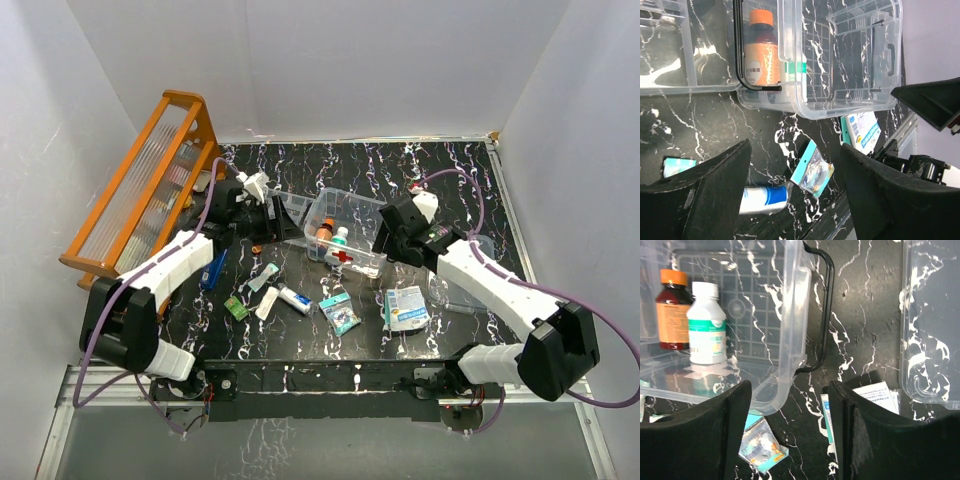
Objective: Organize the medicine kit
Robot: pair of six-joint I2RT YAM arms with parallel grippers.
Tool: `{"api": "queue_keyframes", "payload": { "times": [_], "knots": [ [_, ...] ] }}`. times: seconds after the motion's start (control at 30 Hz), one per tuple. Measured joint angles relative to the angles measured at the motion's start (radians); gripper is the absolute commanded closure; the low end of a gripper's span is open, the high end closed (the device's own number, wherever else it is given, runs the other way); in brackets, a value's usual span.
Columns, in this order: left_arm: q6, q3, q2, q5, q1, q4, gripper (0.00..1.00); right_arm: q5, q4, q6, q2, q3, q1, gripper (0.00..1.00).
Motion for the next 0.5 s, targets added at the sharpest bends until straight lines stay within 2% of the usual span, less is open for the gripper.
{"api": "queue_keyframes", "payload": {
  "times": [0.37, 0.5],
  "knots": [
    [-0.114, 0.045, 0.135, 0.085, -0.011, 0.086, 0.49, 0.001, 0.099, -0.036, 0.016, -0.060, -0.045, 0.73],
    [-0.132, 0.063, 0.167, 0.103, -0.019, 0.111, 0.54, 0.002, 0.152, -0.069, 0.053, -0.058, -0.071, 0.81]
  ]
}}
